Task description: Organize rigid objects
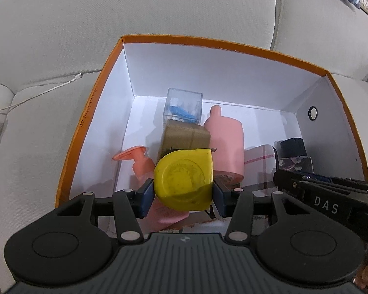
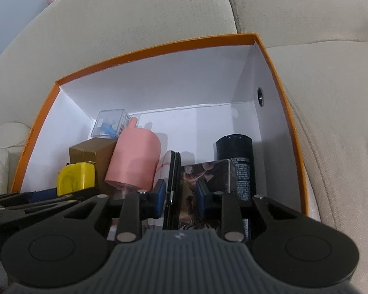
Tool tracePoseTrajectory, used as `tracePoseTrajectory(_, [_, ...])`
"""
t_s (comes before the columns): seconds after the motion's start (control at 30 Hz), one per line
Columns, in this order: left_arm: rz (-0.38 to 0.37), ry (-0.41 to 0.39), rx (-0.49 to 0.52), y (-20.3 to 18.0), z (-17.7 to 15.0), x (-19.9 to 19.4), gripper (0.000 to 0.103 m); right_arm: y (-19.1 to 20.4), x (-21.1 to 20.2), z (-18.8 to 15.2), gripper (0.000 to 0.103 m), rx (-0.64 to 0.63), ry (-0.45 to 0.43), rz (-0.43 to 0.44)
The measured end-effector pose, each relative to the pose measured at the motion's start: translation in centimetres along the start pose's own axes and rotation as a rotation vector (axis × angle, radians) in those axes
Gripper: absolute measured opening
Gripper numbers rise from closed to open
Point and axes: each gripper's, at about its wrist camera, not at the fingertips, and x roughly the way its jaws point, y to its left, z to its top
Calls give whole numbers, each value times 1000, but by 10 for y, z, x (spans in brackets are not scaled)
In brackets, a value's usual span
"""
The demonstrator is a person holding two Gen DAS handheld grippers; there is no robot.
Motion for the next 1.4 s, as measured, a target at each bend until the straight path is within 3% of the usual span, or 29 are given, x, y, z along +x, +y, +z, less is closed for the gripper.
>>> tracePoseTrajectory(0.37, [14, 23, 6, 0, 1, 10, 57, 6, 4, -2, 31, -29, 5, -16])
tracePoseTrajectory(0.63, [23, -3, 9, 1, 0, 6, 58, 11, 4, -3, 43, -46, -3, -21])
tracePoseTrajectory(1.4, [47, -61, 11, 4, -1, -20, 87, 11, -19, -3, 53, -72, -59, -63])
